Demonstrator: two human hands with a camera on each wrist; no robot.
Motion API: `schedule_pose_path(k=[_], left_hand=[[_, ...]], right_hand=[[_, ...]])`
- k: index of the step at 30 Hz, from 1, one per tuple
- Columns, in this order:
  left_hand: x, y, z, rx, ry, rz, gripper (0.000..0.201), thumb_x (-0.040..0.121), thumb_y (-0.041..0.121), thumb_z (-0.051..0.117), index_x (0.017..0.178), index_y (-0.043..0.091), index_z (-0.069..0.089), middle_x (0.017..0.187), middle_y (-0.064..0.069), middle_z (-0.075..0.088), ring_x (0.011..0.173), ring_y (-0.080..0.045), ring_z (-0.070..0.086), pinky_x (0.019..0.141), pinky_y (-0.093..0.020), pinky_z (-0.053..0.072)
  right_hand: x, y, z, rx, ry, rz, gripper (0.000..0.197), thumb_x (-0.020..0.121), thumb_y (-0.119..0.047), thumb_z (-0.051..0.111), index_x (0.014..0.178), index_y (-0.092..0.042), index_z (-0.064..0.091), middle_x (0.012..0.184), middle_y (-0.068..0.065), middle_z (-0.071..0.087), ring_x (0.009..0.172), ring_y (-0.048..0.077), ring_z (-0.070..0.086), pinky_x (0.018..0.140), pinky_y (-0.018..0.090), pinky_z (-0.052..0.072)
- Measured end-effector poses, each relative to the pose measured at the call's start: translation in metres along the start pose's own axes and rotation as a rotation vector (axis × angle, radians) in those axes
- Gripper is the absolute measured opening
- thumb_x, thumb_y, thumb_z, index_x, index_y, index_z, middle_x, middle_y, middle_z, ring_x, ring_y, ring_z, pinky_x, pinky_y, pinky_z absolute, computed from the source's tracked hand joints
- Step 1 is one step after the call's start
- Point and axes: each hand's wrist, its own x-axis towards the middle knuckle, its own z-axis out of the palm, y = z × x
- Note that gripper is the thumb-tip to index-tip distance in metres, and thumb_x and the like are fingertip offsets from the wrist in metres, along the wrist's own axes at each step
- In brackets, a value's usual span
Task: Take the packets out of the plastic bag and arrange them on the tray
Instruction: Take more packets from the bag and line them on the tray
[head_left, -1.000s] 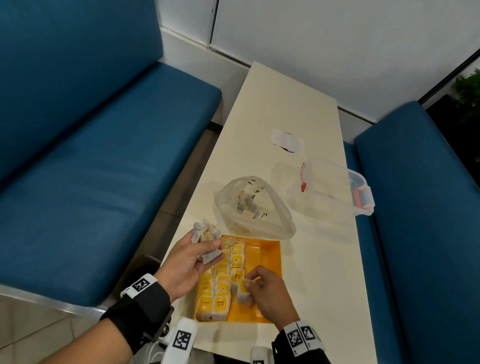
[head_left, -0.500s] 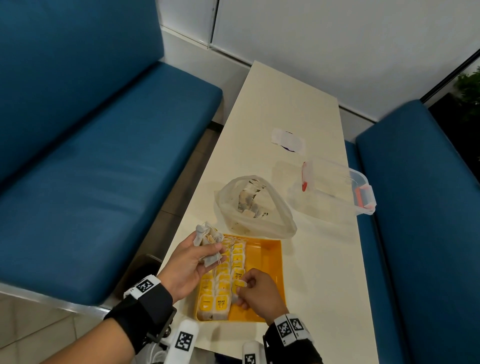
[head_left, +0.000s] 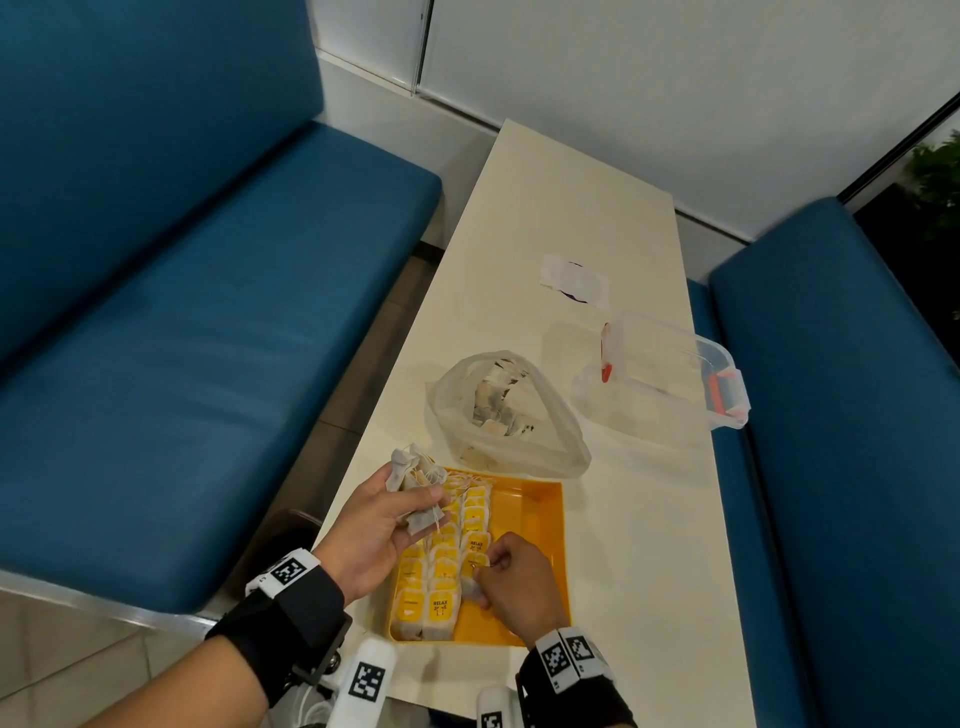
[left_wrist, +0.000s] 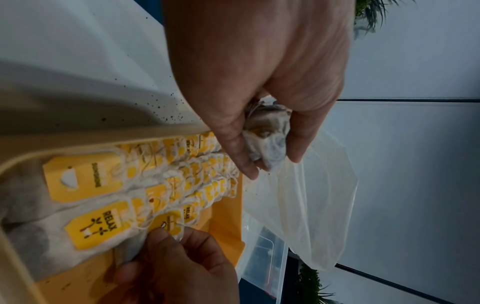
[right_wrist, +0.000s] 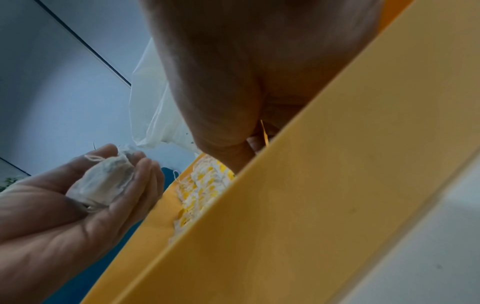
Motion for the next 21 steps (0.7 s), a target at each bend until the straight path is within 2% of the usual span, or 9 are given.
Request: schedule_pose_path(k=[5,10,13,15,16,18,21], left_hand=[[0.001,0.001,-0.001,-0.015,-0.009,-0.019,0.041,0.087,-0.002,0.07,0.126,0.003,0.061,0.094,-0.014,0.073,0.086,-0.024,0.073,0.074,-0.035,0.064],[0.0,0.003,0.0,-0.062,-0.031,-0.02,0.039,0.089,-0.002,0.069,0.126,0.003,0.06,0.098,-0.016,0.072,0.088,-0.024,0.073,0.079,-0.034,0.064],[-0.001,0.003,0.002,-0.07,-0.029,-0.008,0.038,0.089,-0.002,0.068,0.126,0.002,0.061,0.097,-0.016,0.072,0.087,-0.023,0.073,0.076,-0.033,0.064],[-0.001,0.003,0.005,-0.064,-0.027,0.001,0.037,0.089,-0.002,0.068,0.125,0.001,0.061,0.097,-0.015,0.072,0.089,-0.023,0.073,0.077,-0.033,0.064],[-0.001,0.002,0.006,-0.059,-0.027,0.001,0.038,0.089,-0.001,0.069,0.125,0.001,0.061,0.097,-0.015,0.072,0.091,-0.024,0.073,0.077,-0.033,0.064],[-0.001,0.002,0.008,-0.059,-0.037,-0.005,0.039,0.088,0.0,0.07,0.126,0.001,0.06,0.1,-0.017,0.072,0.095,-0.026,0.072,0.076,-0.035,0.064],[-0.003,0.001,0.01,-0.042,-0.055,-0.01,0.04,0.087,0.003,0.072,0.125,0.003,0.06,0.102,-0.018,0.073,0.098,-0.028,0.071,0.077,-0.038,0.062]], right_hand=[[0.0,-0.004,0.001,0.025,-0.007,0.014,0.01,0.084,-0.003,0.062,0.089,-0.011,0.059,0.069,-0.001,0.062,0.04,0.0,0.052,0.045,0.018,0.044],[-0.003,-0.007,-0.005,-0.059,0.078,-0.073,0.02,0.083,-0.018,0.07,0.097,-0.022,0.056,0.079,-0.008,0.06,0.069,0.006,0.058,0.059,0.018,0.043],[-0.01,-0.018,-0.009,0.027,0.097,-0.161,0.018,0.083,-0.022,0.07,0.094,-0.03,0.058,0.085,-0.007,0.063,0.078,0.011,0.064,0.064,0.023,0.049],[-0.018,-0.03,-0.011,0.194,0.052,-0.217,0.013,0.085,-0.019,0.07,0.09,-0.027,0.061,0.087,-0.004,0.067,0.077,0.019,0.069,0.062,0.025,0.051],[-0.022,-0.037,-0.013,0.278,0.022,-0.235,0.012,0.086,-0.017,0.071,0.091,-0.023,0.062,0.088,-0.001,0.068,0.076,0.021,0.07,0.059,0.021,0.05],[-0.028,-0.049,-0.016,0.396,-0.031,-0.262,0.015,0.086,-0.015,0.074,0.096,-0.015,0.063,0.092,0.004,0.07,0.072,0.021,0.069,0.054,0.016,0.047],[-0.029,-0.06,-0.015,0.479,-0.067,-0.263,0.022,0.083,-0.006,0.076,0.099,-0.005,0.06,0.096,0.015,0.07,0.064,0.019,0.065,0.049,0.015,0.044]])
